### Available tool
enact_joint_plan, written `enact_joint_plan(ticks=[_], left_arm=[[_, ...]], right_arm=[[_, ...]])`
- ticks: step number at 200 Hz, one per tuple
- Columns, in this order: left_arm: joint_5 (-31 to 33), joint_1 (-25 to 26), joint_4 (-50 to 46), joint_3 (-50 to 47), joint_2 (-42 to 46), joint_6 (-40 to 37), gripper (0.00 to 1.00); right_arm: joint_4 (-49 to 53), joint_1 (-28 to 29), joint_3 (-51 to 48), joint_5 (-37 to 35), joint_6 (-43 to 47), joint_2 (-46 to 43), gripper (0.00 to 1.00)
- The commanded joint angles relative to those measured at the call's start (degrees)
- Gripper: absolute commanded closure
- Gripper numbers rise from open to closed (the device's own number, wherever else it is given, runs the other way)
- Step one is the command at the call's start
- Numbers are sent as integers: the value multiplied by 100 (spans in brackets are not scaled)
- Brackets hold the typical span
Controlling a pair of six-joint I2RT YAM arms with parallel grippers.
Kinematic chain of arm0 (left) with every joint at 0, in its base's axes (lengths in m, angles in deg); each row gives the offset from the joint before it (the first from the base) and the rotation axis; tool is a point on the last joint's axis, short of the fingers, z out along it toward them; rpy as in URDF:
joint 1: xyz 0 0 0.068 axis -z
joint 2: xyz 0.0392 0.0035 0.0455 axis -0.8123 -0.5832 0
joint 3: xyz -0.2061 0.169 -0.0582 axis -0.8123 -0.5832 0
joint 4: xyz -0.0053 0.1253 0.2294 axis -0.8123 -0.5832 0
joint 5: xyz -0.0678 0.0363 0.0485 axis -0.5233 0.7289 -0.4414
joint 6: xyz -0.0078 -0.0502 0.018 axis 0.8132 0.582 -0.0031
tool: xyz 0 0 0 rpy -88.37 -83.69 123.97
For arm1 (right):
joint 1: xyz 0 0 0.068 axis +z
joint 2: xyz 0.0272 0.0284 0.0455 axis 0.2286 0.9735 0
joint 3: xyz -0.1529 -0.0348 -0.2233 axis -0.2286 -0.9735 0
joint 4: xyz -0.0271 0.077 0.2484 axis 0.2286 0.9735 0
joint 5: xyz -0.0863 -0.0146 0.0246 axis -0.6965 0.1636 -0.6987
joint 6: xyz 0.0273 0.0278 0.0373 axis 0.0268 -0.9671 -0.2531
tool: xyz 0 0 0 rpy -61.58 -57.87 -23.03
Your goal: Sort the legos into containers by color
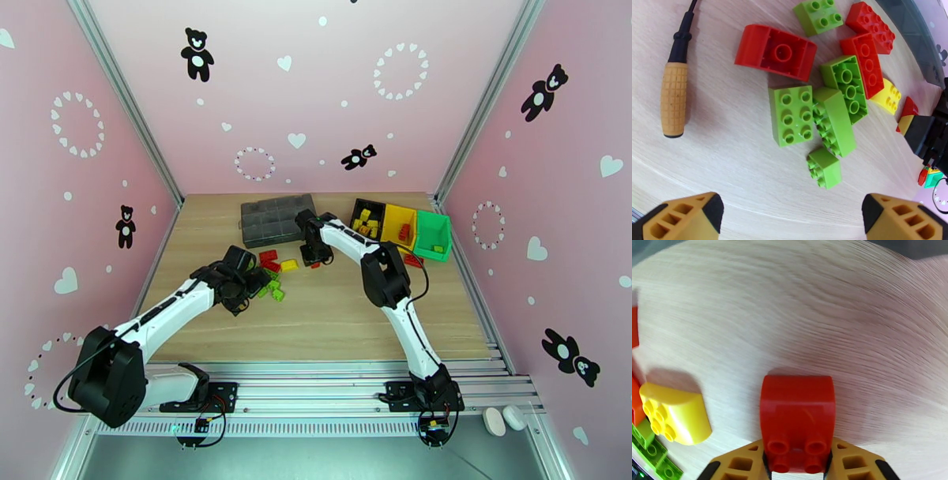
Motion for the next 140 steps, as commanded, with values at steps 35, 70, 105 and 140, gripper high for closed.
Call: enact_joint_plan(ticks=[35,70,105,140], left_arm=[[-733,73,556,1420,-1181,-622,2],[-1287,530,655,2904,-2462,-911,2],[-2067,1070,583,4976,-4045,-1010,2],[-2592,1455,-86,7535,-5633,-1079,2]], right_arm=[[-375,-418,-1434,25,-292,-1660,77],[-598,-1057,-2547,-107,-336,-2673,78],[-598,-1934,-3203,-434,-234,-3391,78],[-475,-2856,-3094,-511,-88,-3431,78]])
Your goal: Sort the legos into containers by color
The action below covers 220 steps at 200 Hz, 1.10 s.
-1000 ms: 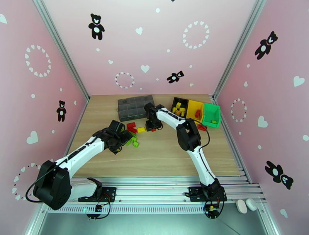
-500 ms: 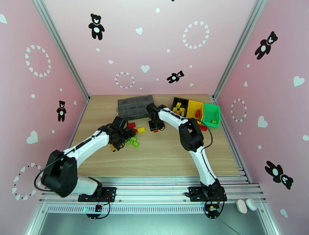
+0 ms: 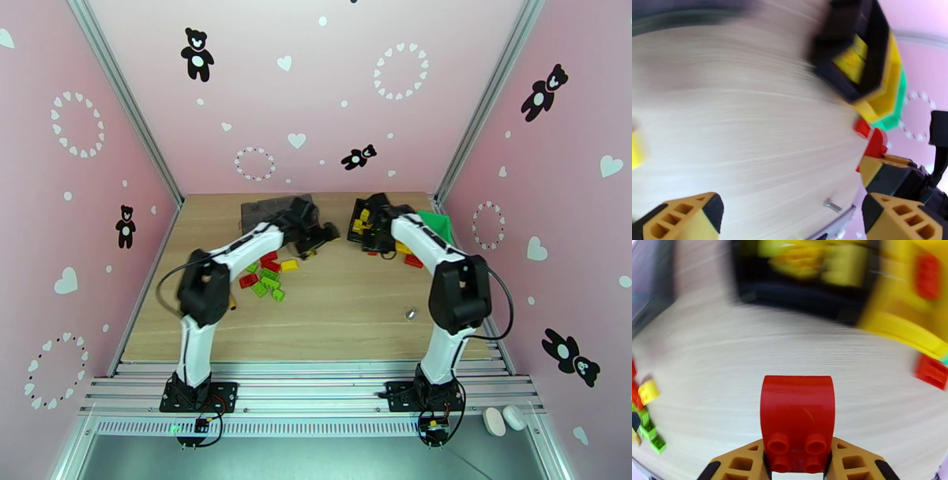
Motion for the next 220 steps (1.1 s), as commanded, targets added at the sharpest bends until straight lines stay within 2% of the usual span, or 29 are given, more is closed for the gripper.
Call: enact_joint_plan(ticks=[1,34,72,98,117,145,169,220], left_arm=[[-661,215,-519,1389,-739,-148,2],[-1019,331,-760,3152,-1832,243,2],[-1065,334,-619,3201,-1874,418,2],[-1023,333,-483,2712,-1622,390,2],[-960,328,-367,2406,-1441,375,2],[-791,328,-342,2271,-1293,320,2],[-679,333,-290,2183,-1203,322,2],[-496,332,207,1341,-780,472,2]], right_arm=[[97,-454,46,-151,135,-120,78],[346,-898,955,-270,172,478,78],[748,-1104,2315,-313,114,1451,75],[1082,-1176,3100,-316,105,1984,57],[1144,-1196,3245,-262,149,2034,47],[1085,-1189,2944,-183,224,1739,34],[743,-1205,2119,-7,246,1139,26],[43,-1636,53,562,137,23,21]])
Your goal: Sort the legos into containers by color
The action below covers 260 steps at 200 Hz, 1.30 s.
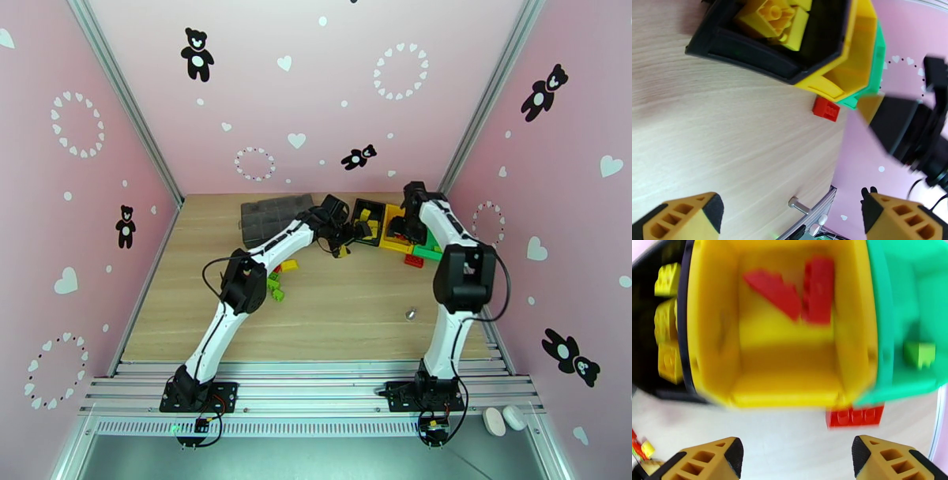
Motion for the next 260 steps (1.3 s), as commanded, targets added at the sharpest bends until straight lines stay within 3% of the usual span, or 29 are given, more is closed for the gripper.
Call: enact_joint_plan(ticks=[1,53,80,127,260], left_arm=[[212,-19,441,-454,530,125,1],[759,-17,512,-1633,1207,66,2],[1242,-28,128,-2070,1524,-165,2],[1294,-40,390,-2945,1908,-39,2],[1153,-48,215,-2614,1664,-18,2]], right_arm=[[-363,-296,-720,352,-60,-560,21],[-719,-766,-1589,456,184,-551,18],[-929,-789,-1590,440,340,-317,18],[-1105,-792,-1306,389,509,161,19],[-1025,-740,-658,220,840,981,29]])
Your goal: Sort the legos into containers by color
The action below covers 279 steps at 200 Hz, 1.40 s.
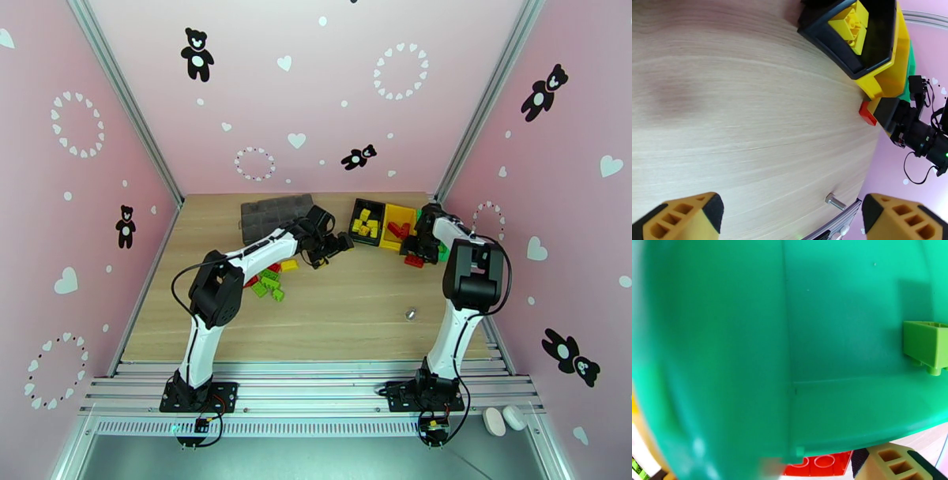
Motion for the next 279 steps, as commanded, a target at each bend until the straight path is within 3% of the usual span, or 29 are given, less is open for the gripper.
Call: enact_joint_plan(ticks=[1,81,167,228,279], left_arm=[[5,-43,-118,41,-21,9,2],[39,-67,-39,-145,114,35,2],[65,-60,230,-527,356,122,2],[99,-62,489,-948,597,202,2],[128,-66,510,-1094,743,168,2]], right_arm=[[52,34,87,-17,26,278,29],[-239,73,-311,194,-144,-148,39],[-249,363,-814,353,-285,-695,40],[38,976,-992,119,-663,-661,37],[239,1110,-858,54,-818,-293,30]])
